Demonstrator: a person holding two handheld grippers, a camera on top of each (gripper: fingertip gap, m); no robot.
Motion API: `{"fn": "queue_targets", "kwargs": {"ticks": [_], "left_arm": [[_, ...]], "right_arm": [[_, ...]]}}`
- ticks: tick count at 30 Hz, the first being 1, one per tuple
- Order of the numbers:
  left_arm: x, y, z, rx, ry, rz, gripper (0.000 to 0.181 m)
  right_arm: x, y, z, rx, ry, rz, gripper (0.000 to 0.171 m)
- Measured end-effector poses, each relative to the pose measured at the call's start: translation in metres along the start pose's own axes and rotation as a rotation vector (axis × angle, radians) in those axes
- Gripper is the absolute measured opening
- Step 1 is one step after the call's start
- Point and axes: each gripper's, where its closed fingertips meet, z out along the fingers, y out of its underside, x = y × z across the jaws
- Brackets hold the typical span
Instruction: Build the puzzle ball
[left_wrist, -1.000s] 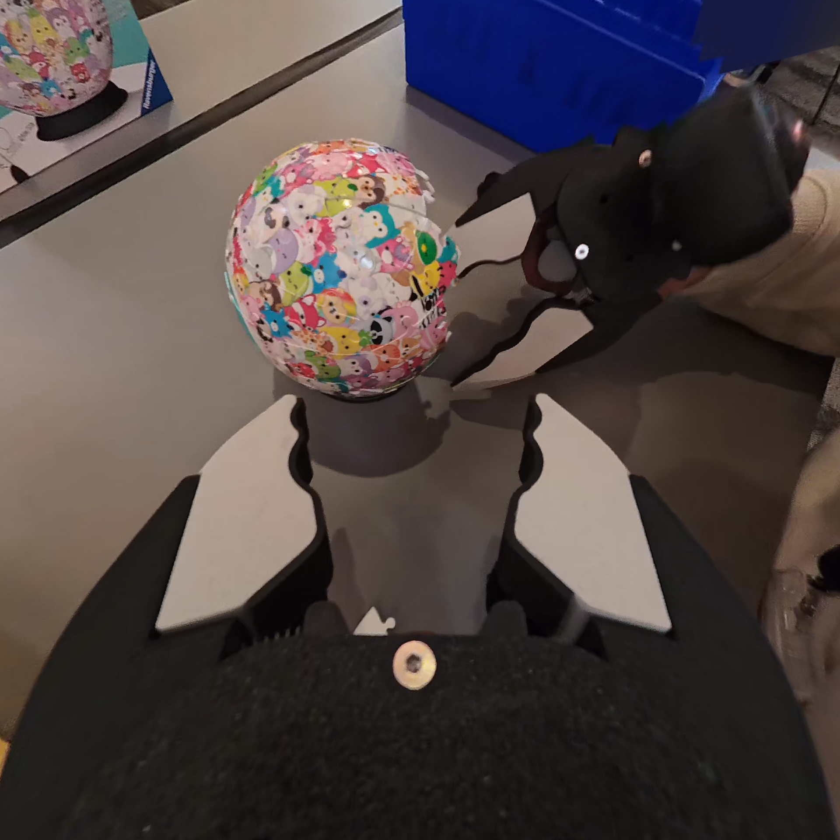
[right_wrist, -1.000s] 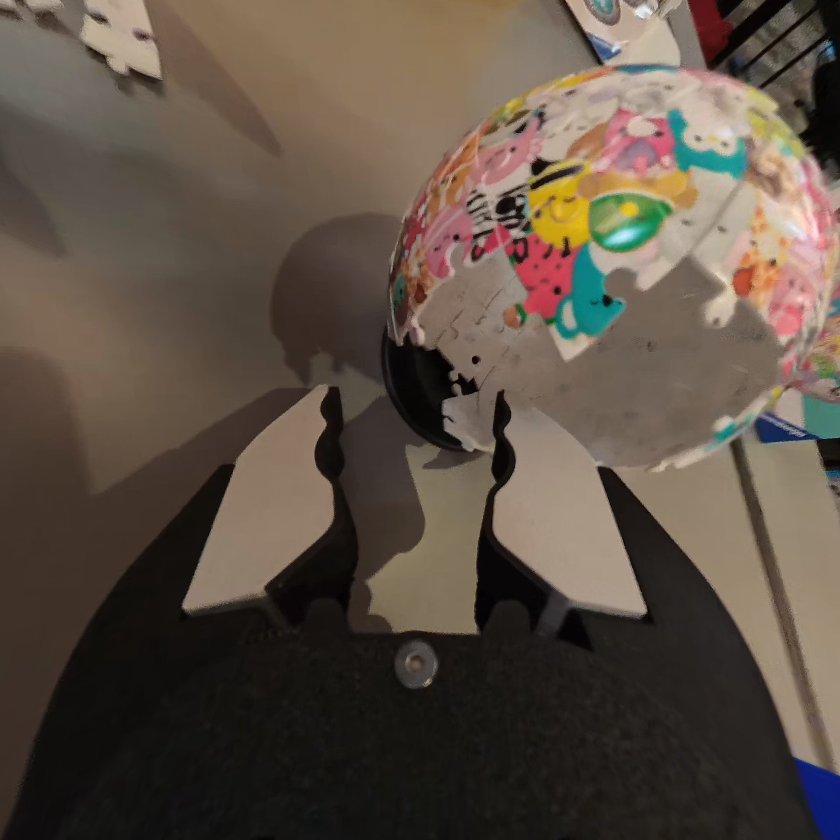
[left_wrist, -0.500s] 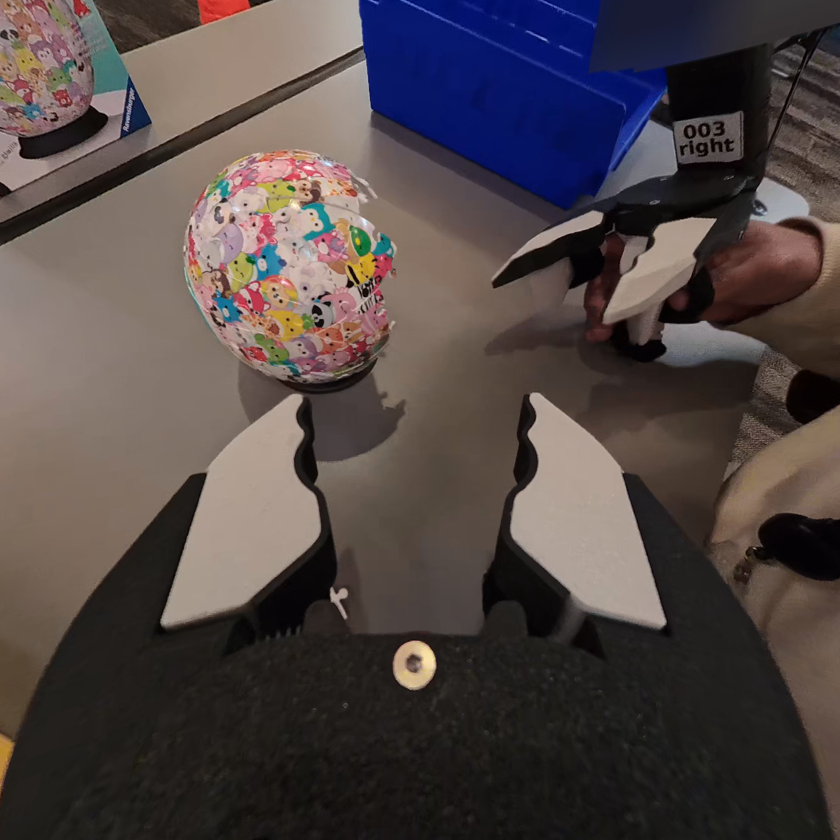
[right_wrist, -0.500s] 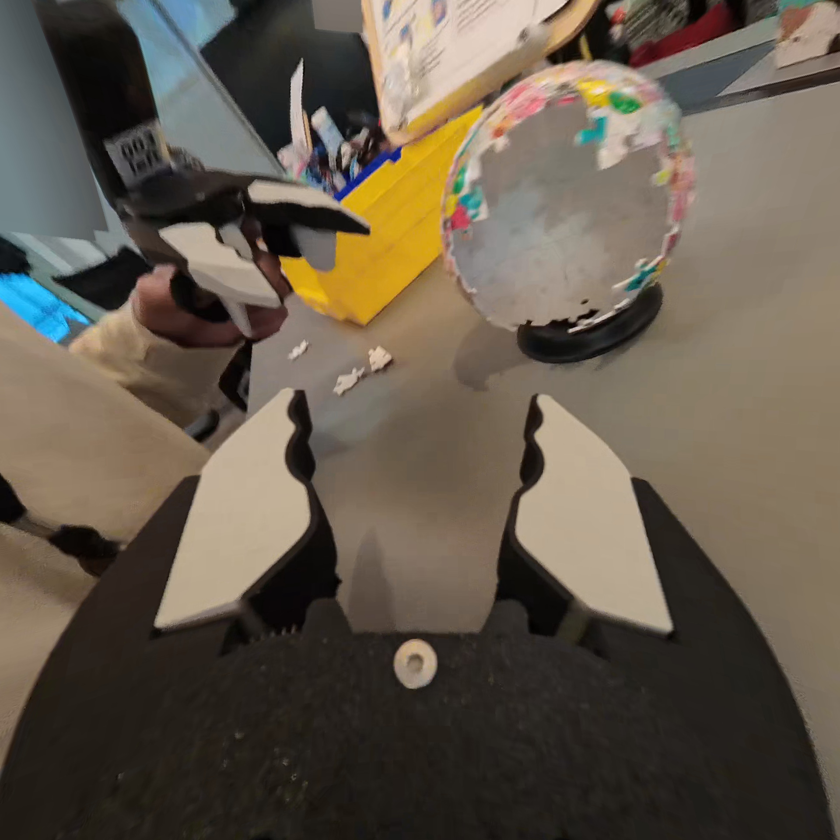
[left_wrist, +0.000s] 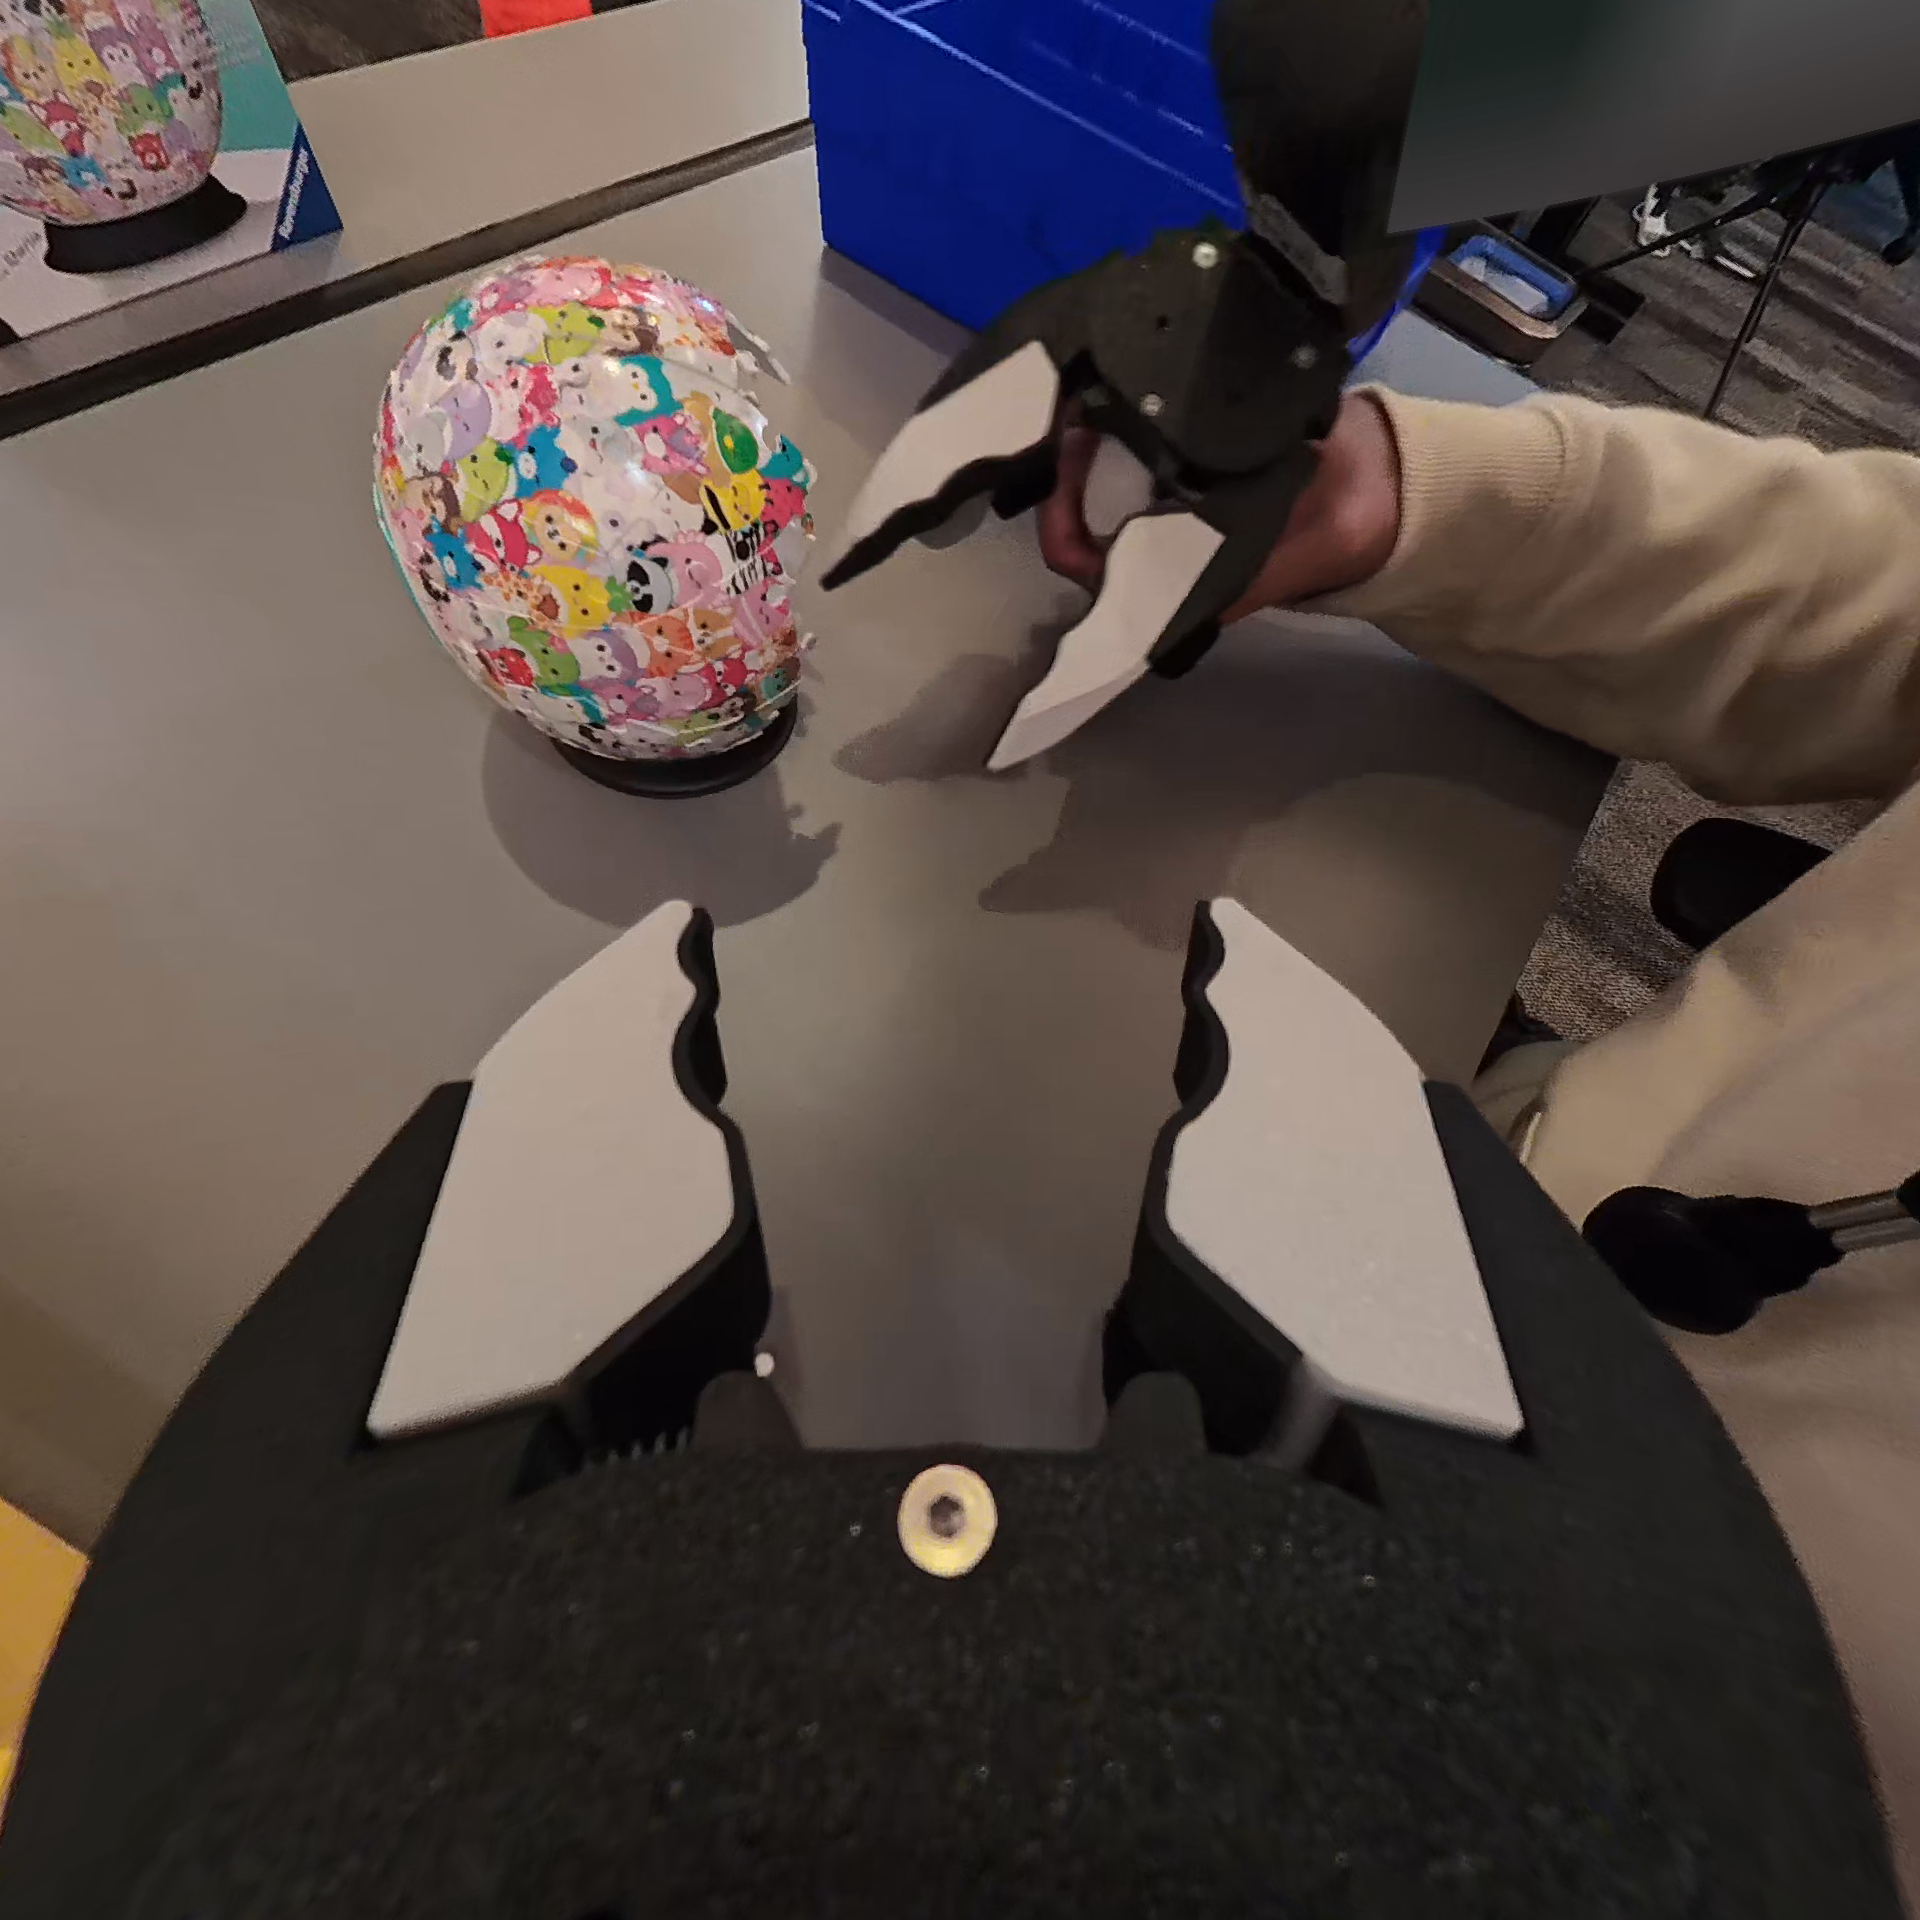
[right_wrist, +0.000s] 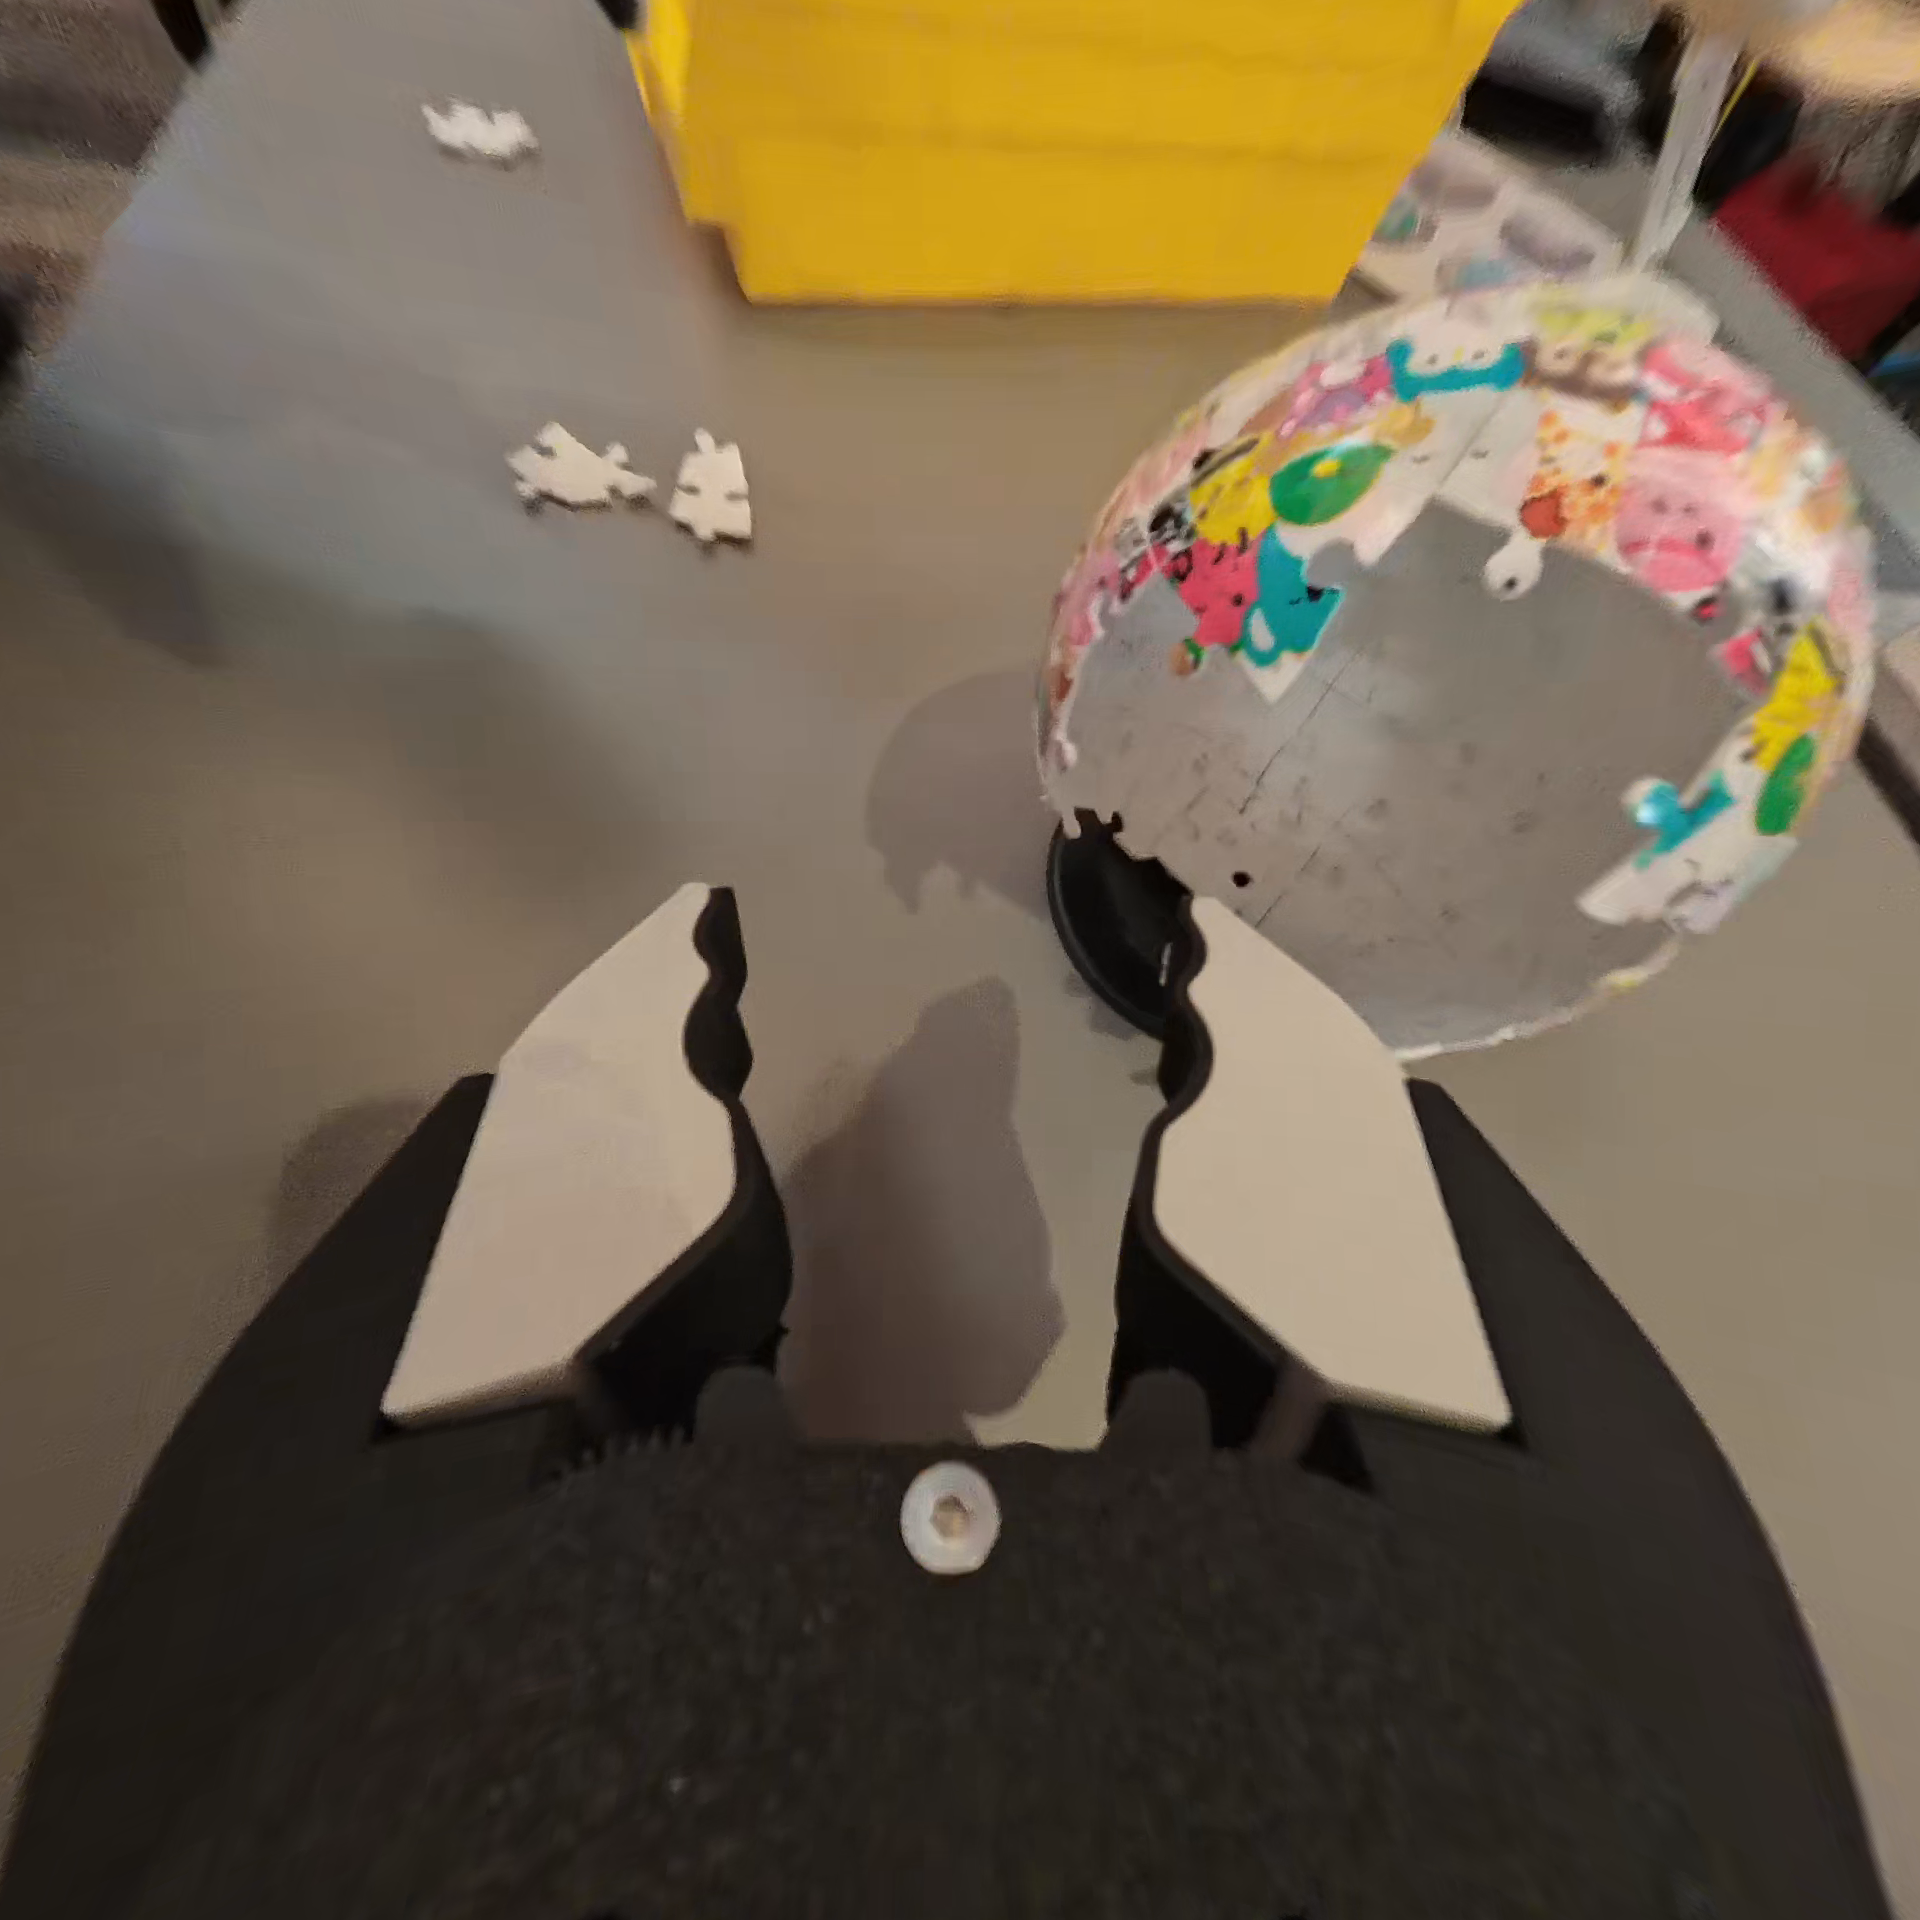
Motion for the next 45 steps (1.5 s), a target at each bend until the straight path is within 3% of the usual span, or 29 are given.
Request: {"fn": "queue_targets", "kwargs": {"ticks": [4,10,13,16,21,38,45], "left_arm": [[-0.001,0.001,0.002,-0.017,-0.012,-0.016,0.086],[-0.003,-0.007,0.016,-0.038,0.008,-0.034,0.085],[-0.001,-0.010,0.026,-0.054,0.026,-0.023,0.085],[0.000,-0.010,0.034,-0.076,0.033,-0.005,0.085],[-0.001,-0.010,0.046,-0.090,0.069,-0.011,0.085],[-0.018,-0.008,0.062,-0.131,0.078,-0.035,0.085],[-0.021,-0.011,0.063,-0.135,0.080,-0.026,0.085]], "right_arm": [[0.017,0.001,0.026,-0.089,0.032,0.049,0.100],[0.014,0.002,0.042,-0.160,0.028,0.045,0.113],[0.013,-0.008,0.034,-0.125,0.030,0.024,0.100],[0.010,-0.010,0.029,-0.121,0.030,0.036,0.103],[0.008,0.006,0.042,-0.272,0.032,-0.056,0.106],[0.008,0.027,0.061,-0.442,-0.084,-0.012,0.107],[0.010,0.030,0.063,-0.488,-0.094,0.009,0.117]]}}
